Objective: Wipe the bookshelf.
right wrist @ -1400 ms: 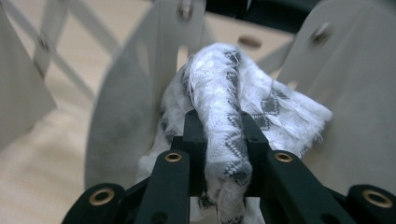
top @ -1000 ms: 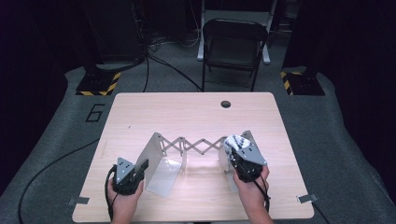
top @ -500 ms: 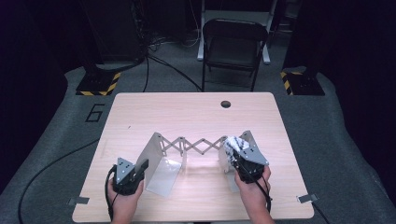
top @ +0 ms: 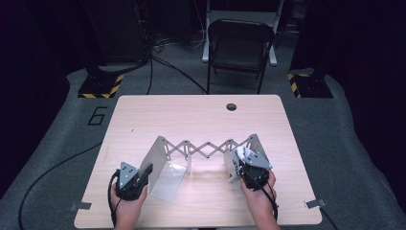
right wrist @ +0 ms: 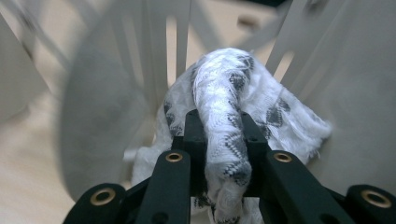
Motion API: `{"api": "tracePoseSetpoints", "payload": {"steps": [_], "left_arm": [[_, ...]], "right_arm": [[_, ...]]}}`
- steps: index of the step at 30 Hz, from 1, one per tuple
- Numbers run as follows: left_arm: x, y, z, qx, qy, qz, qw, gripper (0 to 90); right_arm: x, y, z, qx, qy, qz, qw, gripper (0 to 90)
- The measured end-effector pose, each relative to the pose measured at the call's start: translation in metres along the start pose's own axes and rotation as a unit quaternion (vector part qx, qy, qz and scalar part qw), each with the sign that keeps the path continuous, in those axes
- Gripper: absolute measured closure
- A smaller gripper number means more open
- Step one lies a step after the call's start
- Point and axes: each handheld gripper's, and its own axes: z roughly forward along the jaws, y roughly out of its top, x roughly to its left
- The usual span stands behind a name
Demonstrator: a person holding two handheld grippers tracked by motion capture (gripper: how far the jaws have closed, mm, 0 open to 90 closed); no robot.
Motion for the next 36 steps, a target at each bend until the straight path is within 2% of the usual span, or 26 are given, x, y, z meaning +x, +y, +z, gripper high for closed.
{"api": "tracePoseSetpoints", "payload": {"steps": [3,5,7,11,14,15,16,18,20,23,24,26,28,29,33,34,36], "left_arm": [[0.0,0.0,0.0,0.0,0.0,0.0,1.0,88.3],[0.0,0.0,0.0,0.0,0.0,0.0,1.0,88.3],[0.0,0.0,0.0,0.0,0.0,0.0,1.0,88.3],[0.0,0.0,-0.001,0.007,-0.002,0.001,1.0,88.3],[0.0,0.0,0.0,0.005,-0.001,0.001,1.0,88.3],[0.0,0.0,0.0,0.005,-0.001,0.002,1.0,88.3],[0.0,0.0,0.0,0.005,-0.001,0.002,1.0,88.3],[0.0,0.0,0.0,0.005,-0.002,0.002,1.0,88.3],[0.0,0.0,0.0,0.005,-0.001,0.001,1.0,88.3],[0.0,0.0,0.0,0.005,-0.001,0.002,1.0,88.3],[0.001,0.0,0.0,0.006,-0.002,0.002,1.0,88.3],[0.0,0.0,0.0,0.005,-0.001,0.002,1.0,88.2],[0.0,0.0,-0.001,0.007,-0.002,0.002,1.0,88.3],[0.001,0.0,-0.001,0.007,-0.002,0.002,1.0,88.3],[0.0,0.0,0.0,0.007,-0.002,0.002,1.0,88.3],[0.0,0.0,0.0,0.008,-0.002,0.002,1.0,88.3],[0.0,0.0,0.0,0.007,-0.002,0.002,1.0,88.3]], "right_arm": [[0.002,0.023,-0.022,-0.069,-0.009,-0.002,0.9976,77.7],[0.004,0.031,-0.031,-0.094,-0.012,-0.007,0.9955,77.7],[0.005,0.031,-0.028,-0.082,-0.011,-0.013,0.9965,77.7],[0.003,0.006,-0.004,-0.013,0.001,-0.004,0.9999,77.7],[0.005,-0.011,0.011,0.034,0.008,-0.009,0.9993,77.7],[0.005,-0.014,0.013,0.038,0.008,-0.01,0.9992,77.7],[0.005,-0.014,0.013,0.04,0.009,-0.009,0.9991,77.6],[0.004,-0.007,0.007,0.022,0.009,-0.003,0.9997,77.7],[0.003,0.006,-0.004,-0.016,0.006,-0.006,0.9998,77.7],[0.005,0.022,-0.023,-0.073,0.001,-0.003,0.9973,77.6],[0.005,0.025,-0.027,-0.08,0.002,-0.005,0.9968,77.6],[0.006,0.024,-0.028,-0.072,0.009,-0.006,0.9974,77.6],[0.006,0.016,-0.019,-0.052,0.017,-0.006,0.9985,77.6],[0.005,0.008,-0.013,-0.036,0.025,0.004,0.999,77.6],[0.004,-0.012,0.001,0.001,0.039,0.012,0.9991,77.6],[0.004,-0.015,0.002,0.005,0.041,0.014,0.999,77.6],[0.002,-0.012,0.0,-0.005,0.04,0.013,0.9991,77.6]]}}
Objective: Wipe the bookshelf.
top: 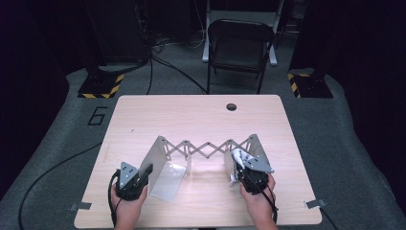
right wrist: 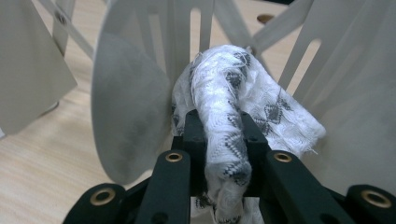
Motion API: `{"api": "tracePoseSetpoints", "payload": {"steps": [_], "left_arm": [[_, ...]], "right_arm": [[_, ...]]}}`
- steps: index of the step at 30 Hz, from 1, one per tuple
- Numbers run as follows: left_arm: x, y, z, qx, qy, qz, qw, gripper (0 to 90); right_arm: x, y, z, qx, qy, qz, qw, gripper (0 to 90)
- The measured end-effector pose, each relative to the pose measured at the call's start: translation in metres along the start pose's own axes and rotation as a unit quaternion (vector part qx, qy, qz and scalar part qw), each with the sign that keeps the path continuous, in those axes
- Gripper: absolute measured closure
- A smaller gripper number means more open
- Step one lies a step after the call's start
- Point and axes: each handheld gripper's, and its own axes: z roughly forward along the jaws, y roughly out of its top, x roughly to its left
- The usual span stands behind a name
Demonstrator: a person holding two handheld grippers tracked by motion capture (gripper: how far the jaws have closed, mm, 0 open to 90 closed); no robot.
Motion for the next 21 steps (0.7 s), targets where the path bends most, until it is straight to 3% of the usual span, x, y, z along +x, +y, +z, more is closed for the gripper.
{"api": "tracePoseSetpoints", "payload": {"steps": [7,11,16,21], "left_arm": [[0.0,0.0,0.0,0.0,0.0,0.001,1.0,88.3],[0.0,0.0,0.001,-0.006,0.001,-0.002,1.0,88.3],[0.0,0.0,0.0,-0.001,0.0,0.0,1.0,88.3],[0.0,0.0,0.0,0.001,0.0,-0.001,1.0,88.3]], "right_arm": [[-0.002,0.031,-0.017,-0.066,-0.006,-0.002,0.9978,77.5],[-0.003,0.021,-0.007,-0.039,0.002,-0.003,0.9992,77.5],[-0.001,0.001,0.001,-0.006,0.032,0.006,0.9995,77.5],[-0.006,0.011,-0.013,-0.038,0.067,0.023,0.9968,77.6]]}}
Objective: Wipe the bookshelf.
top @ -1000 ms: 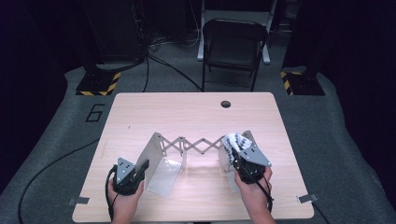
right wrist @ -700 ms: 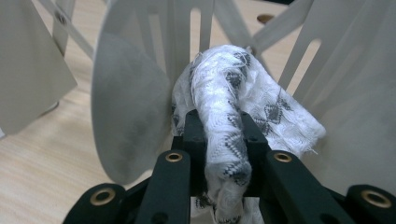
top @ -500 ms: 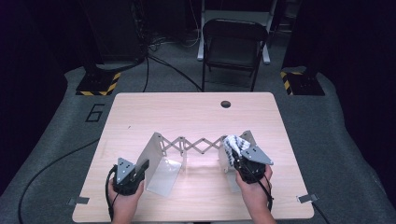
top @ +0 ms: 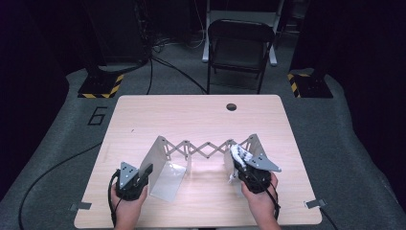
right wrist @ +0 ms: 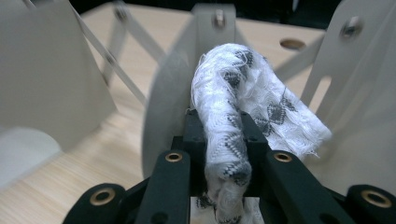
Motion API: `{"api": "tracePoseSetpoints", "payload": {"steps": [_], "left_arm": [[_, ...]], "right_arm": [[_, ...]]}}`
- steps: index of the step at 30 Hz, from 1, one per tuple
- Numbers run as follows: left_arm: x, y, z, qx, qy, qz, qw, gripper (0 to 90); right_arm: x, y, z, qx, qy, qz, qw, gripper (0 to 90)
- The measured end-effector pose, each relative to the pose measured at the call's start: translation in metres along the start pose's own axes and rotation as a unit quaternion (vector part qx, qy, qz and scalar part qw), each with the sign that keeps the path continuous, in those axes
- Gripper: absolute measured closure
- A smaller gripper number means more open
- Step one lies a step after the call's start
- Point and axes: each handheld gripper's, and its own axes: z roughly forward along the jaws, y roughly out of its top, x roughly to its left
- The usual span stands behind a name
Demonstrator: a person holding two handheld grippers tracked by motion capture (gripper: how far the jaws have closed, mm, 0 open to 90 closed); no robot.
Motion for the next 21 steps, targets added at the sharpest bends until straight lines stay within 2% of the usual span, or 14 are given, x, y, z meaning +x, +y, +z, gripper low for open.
{"api": "tracePoseSetpoints", "payload": {"steps": [2,5,7,10,17,19,21], "left_arm": [[0.0,0.0,0.0,-0.004,0.001,-0.001,1.0,88.3],[0.0,0.0,0.0,0.0,0.0,0.0,1.0,88.3],[0.0,0.0,0.0,0.0,0.0,0.0,1.0,88.3],[0.0,0.0,0.0,0.0,0.0,0.0,1.0,88.3],[0.0,0.0,0.0,-0.001,0.001,0.0,1.0,88.3],[0.0,0.0,0.0,0.0,0.001,0.0,1.0,88.3],[0.0,0.0,0.0,-0.001,0.001,0.0,1.0,88.3]], "right_arm": [[-0.003,0.01,-0.008,-0.021,0.022,0.011,0.9995,77.6],[-0.005,0.019,-0.013,-0.034,0.035,0.008,0.9988,77.6],[-0.007,0.019,-0.011,-0.033,0.048,0.005,0.9983,77.6],[-0.008,0.012,-0.005,-0.015,0.066,0.01,0.9977,77.6],[-0.009,-0.006,0.004,0.018,0.074,0.017,0.9969,77.6],[-0.009,-0.002,0.004,0.014,0.075,0.016,0.9969,77.6],[-0.009,0.005,0.0,-0.004,0.077,0.011,0.9969,77.6]]}}
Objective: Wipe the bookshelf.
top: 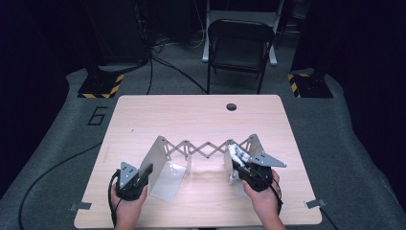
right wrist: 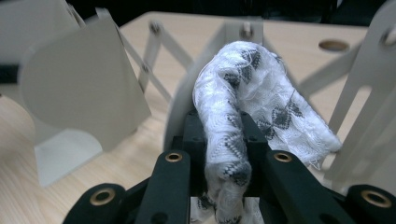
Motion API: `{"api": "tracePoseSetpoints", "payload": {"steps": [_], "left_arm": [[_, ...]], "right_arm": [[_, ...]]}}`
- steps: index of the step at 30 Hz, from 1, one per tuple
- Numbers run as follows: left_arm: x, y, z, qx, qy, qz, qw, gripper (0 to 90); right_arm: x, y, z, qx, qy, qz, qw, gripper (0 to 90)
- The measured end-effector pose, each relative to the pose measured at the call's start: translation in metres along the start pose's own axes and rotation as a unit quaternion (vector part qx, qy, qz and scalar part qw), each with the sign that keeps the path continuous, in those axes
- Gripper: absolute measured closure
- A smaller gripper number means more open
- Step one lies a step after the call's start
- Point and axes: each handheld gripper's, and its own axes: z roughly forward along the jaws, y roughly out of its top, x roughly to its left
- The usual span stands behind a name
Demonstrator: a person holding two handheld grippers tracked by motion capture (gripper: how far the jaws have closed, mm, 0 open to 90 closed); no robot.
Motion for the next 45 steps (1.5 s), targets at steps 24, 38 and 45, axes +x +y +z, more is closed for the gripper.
{"api": "tracePoseSetpoints", "payload": {"steps": [24,38,45], "left_arm": [[-0.001,0.0,0.0,-0.001,0.002,0.0,1.0,88.4],[-0.001,0.0,0.0,-0.001,0.002,-0.001,1.0,88.2],[-0.001,0.0,0.0,0.0,0.0,-0.001,1.0,88.2]], "right_arm": [[0.011,-0.003,-0.009,-0.015,-0.009,-0.026,0.9995,77.6],[0.006,-0.03,0.004,0.024,-0.014,0.005,0.9996,77.6],[0.004,0.006,-0.002,-0.018,-0.015,-0.007,0.9997,77.7]]}}
